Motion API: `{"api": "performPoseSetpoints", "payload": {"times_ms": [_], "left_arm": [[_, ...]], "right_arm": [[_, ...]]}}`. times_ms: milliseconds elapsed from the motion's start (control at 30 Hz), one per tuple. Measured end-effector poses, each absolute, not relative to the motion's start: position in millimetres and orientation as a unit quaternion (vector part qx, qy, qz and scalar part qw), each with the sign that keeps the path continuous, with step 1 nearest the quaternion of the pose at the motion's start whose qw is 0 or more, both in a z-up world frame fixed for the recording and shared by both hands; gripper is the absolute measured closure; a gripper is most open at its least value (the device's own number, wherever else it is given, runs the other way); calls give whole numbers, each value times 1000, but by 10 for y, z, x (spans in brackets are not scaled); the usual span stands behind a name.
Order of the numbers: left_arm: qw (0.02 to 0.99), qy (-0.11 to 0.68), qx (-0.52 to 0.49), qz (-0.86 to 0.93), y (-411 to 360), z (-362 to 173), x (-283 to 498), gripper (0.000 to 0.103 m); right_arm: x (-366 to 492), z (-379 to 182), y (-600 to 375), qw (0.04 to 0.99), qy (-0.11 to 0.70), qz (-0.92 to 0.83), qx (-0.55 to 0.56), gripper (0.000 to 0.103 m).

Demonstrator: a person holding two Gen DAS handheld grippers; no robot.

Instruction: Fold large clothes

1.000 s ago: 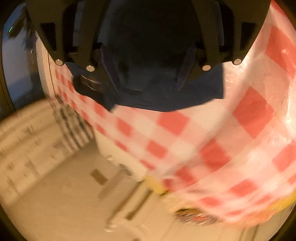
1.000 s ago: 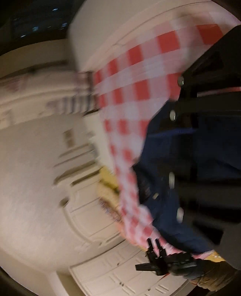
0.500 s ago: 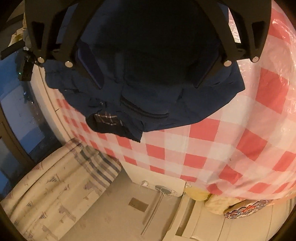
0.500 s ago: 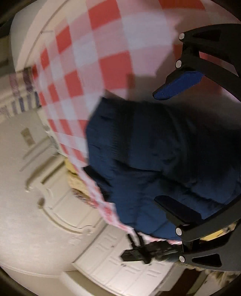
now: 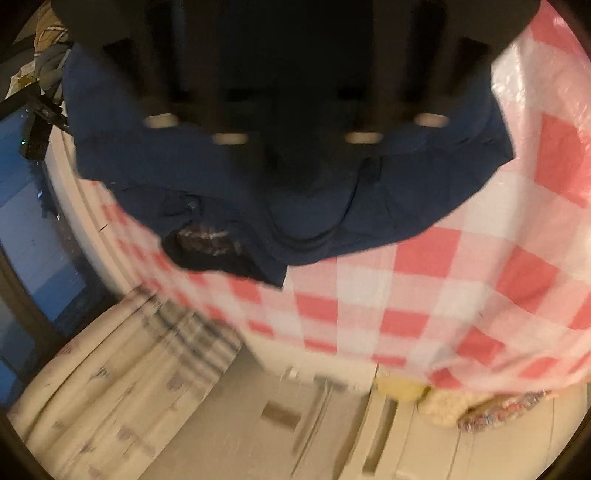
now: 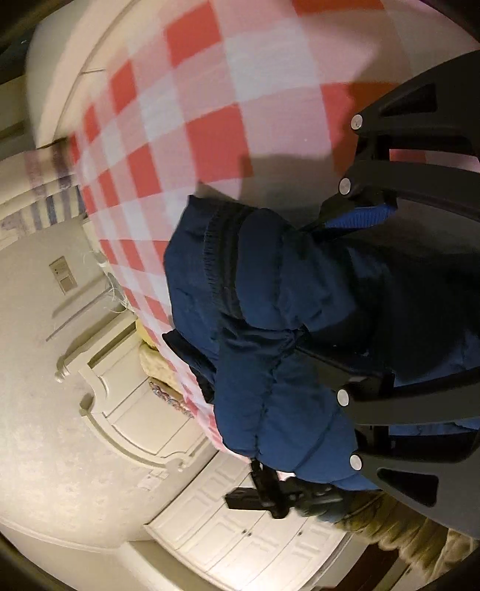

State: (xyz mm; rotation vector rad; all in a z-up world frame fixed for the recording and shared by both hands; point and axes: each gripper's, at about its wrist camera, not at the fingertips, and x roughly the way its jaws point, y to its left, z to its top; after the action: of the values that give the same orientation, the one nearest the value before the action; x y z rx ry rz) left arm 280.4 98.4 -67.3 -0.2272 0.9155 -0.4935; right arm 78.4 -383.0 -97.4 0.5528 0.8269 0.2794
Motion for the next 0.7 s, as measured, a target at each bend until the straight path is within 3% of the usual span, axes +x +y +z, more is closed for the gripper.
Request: {"api": "performPoseSetpoints", "payload": {"times_ms": [33, 100, 267, 433, 567, 700], "left_arm": [[872, 412, -111, -238, 1029, -570, 2668, 94], [893, 367, -92, -242, 1073, -328, 2355, 95], [922, 299, -66, -237, 1130, 342, 1955, 95], [936, 301, -90, -158, 1239, 658, 2435, 95], [927, 340, -107, -121, 1197, 370, 3023, 94], [901, 417, -89, -78, 1072, -495, 3493, 92]], "right_arm": [[739, -907, -3798, 883, 378, 129, 248, 76], [614, -638, -3650, 915, 337, 119, 189, 87], [507, 348, -3240, 960, 242, 118, 79, 92], [1163, 875, -3108, 968, 224, 96, 52, 92], [1934, 647, -3210, 955, 285, 46, 65, 92], [2497, -223, -3195, 922, 382, 5, 65, 92]]}}
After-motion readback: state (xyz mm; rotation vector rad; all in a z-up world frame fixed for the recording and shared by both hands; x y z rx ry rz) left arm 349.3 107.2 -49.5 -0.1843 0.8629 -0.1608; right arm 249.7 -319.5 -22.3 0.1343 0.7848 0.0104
